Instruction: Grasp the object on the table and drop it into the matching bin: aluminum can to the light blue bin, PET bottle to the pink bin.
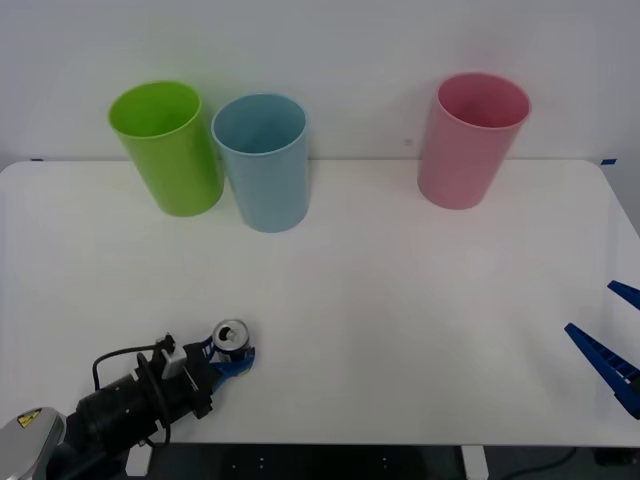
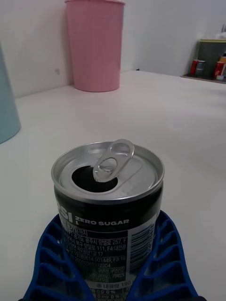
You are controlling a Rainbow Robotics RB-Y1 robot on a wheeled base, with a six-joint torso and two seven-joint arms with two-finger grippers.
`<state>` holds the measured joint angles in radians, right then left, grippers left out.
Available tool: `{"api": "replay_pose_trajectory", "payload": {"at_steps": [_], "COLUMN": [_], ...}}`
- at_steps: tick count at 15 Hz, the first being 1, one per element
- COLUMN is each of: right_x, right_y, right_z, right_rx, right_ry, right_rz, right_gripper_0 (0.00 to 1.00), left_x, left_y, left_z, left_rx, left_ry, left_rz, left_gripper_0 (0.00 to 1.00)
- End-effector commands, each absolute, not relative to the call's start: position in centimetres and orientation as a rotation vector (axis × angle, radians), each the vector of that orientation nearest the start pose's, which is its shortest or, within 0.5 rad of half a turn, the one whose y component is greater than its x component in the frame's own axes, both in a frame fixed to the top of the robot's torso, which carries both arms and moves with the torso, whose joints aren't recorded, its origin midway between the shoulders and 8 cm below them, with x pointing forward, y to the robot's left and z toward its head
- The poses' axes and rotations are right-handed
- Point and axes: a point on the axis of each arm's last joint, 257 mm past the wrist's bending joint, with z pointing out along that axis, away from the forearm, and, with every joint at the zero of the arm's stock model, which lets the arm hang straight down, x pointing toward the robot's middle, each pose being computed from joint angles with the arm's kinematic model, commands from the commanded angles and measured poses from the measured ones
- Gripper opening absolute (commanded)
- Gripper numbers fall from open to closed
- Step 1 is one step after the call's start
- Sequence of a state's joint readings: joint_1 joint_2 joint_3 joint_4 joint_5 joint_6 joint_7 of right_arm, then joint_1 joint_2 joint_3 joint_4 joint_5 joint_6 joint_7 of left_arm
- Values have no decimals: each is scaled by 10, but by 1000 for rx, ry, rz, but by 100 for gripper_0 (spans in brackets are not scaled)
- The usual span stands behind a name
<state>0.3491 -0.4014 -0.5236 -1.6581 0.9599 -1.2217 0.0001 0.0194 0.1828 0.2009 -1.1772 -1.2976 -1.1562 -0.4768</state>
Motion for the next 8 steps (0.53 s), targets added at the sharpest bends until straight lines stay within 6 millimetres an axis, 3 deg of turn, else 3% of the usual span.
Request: {"api": "replay_pose_trajectory", "payload": {"at_steps": [1, 4, 8], "right_x": [342, 342, 342], "right_y": [-330, -330, -330], "right_z": [-169, -169, -169], "right_rx": [-465, -465, -465], "right_ry": [1441, 1441, 1441], "right_rz": [567, 567, 567], "right_gripper_0": [100, 100, 100], "left_x": [408, 415, 426], "left_y": [144, 143, 164], "left_z": [-328, -316, -290], "left_rx": [793, 755, 667], "left_ry": [1478, 1457, 1413], "left_rz": [-597, -616, -597], "left_gripper_0": [0, 0, 0]}}
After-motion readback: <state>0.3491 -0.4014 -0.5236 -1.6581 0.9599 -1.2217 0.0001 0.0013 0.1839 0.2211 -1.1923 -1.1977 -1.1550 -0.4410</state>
